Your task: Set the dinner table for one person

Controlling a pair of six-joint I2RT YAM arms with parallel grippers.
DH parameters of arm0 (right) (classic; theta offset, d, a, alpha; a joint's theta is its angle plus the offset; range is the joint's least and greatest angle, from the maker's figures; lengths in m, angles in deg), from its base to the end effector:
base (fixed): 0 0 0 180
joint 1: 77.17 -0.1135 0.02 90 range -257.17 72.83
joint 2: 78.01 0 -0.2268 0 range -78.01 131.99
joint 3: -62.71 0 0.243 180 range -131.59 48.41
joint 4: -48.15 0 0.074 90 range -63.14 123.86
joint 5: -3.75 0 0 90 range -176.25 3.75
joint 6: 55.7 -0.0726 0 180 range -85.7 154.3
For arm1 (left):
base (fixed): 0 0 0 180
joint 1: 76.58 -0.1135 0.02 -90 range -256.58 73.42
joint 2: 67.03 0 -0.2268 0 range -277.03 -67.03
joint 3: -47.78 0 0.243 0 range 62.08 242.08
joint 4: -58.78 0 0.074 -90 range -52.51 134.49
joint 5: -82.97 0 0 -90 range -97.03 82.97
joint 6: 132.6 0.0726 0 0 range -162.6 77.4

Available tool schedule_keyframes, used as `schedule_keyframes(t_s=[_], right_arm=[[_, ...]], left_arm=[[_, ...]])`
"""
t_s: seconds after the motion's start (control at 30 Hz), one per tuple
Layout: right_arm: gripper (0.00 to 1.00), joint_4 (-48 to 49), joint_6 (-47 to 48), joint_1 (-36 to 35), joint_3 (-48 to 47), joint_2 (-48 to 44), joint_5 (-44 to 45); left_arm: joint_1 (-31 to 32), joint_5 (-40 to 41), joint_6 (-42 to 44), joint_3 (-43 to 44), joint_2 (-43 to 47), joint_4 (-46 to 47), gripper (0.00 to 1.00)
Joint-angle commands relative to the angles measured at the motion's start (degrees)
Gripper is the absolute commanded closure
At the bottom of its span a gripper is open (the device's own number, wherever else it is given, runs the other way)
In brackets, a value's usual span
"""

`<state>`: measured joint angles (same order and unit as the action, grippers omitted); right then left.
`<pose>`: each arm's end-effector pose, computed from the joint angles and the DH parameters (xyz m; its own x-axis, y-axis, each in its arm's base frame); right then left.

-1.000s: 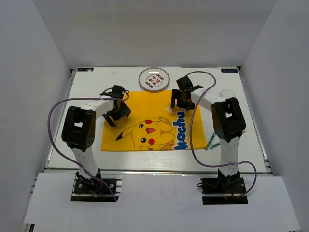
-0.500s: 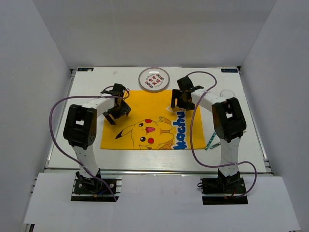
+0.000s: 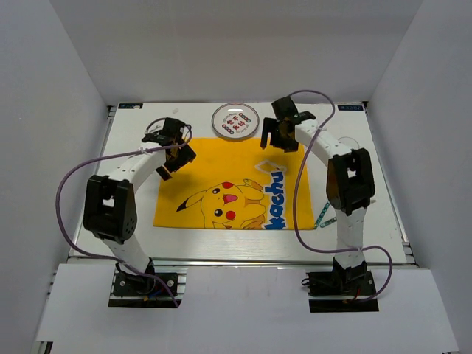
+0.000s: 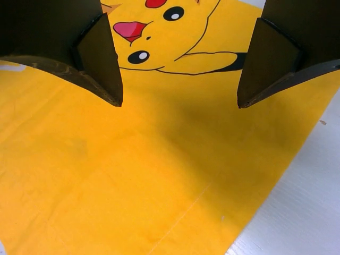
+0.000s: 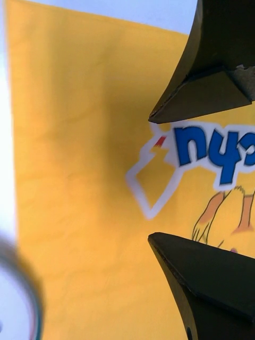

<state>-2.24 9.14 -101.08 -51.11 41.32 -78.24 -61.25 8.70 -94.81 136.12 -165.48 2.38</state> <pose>0.4198 0.1751 0.1671 -0.8254 0.0946 -0.5565 0.0232 0.9907 0.1339 0.3427 -0.0735 0.1632 -0.6607 -0.6076 -0.4407 -0.6069 0.7780 -0.1626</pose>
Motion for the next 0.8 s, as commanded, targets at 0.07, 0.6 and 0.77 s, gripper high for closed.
schedule_keyframes(t_s=[0.07,0.6,0.77], right_arm=[[0.11,2.0,2.2,0.8,-10.5,5.3,-10.6],[0.12,21.5,-12.4,6.7,-25.4,24.8,-25.5],[0.12,25.1,-15.0,7.5,-23.0,24.7,-27.3]], left_arm=[[0.0,0.3,2.1,-0.4,6.4,-2.3,0.02],[-0.7,-17.6,23.9,-15.4,29.8,8.4,0.02],[-0.7,-17.3,24.5,-17.1,30.0,8.4,0.02]])
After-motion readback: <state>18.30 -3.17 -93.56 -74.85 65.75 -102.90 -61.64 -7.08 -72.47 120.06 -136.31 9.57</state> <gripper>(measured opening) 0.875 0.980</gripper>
